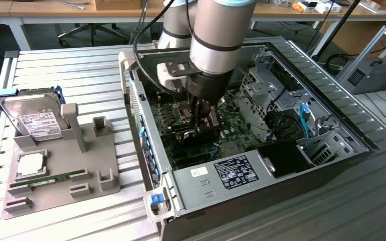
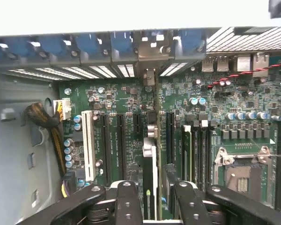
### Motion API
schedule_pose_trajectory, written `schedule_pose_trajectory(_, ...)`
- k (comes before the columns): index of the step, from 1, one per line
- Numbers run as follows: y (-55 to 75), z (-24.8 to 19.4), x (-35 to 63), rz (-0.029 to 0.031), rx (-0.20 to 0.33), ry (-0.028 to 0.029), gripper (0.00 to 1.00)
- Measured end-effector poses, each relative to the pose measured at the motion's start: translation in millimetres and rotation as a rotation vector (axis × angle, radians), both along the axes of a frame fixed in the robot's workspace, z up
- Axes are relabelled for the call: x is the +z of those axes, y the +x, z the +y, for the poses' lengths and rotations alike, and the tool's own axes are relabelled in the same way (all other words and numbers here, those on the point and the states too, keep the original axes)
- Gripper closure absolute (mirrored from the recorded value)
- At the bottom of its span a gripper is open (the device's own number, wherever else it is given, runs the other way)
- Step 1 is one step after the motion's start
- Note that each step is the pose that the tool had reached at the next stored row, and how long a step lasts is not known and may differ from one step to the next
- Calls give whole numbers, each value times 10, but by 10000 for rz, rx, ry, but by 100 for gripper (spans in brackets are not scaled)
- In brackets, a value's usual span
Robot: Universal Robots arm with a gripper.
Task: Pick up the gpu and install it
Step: 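Insert the gpu into the slot, then press down on the gpu until it lock into place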
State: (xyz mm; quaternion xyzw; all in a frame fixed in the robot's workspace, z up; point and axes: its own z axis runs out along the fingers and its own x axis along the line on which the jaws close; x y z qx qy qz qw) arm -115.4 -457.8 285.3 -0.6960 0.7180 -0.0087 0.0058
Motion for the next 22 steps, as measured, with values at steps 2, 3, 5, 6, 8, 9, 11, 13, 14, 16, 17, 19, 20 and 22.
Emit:
schedule_pose_trajectory(2,0,3,156,-7,0,-20,65)
schedule_pose_trajectory(3,0,4,231,-8,-1,-38,65)
schedule_pose_trajectory(5,0,9,583,-22,0,-150,65)
schedule_pose_trajectory(6,0,9,585,-21,0,-152,65)
schedule_pose_trajectory(8,0,9,585,-21,0,-151,65)
schedule_pose_trajectory(9,0,9,585,-21,0,-151,65)
schedule_pose_trajectory(11,0,9,585,-21,0,-151,65)
schedule_pose_trajectory(13,0,9,585,-21,0,-151,65)
schedule_pose_trajectory(14,0,9,585,-21,0,-152,65)
schedule_pose_trajectory(16,0,9,585,-21,0,-152,65)
schedule_pose_trajectory(17,0,9,585,-21,0,-151,65)
schedule_pose_trajectory(19,0,9,585,-21,0,-152,67)
schedule_pose_trajectory(20,0,9,585,-21,0,-151,73)
schedule_pose_trajectory(22,0,9,585,-21,0,-152,89)
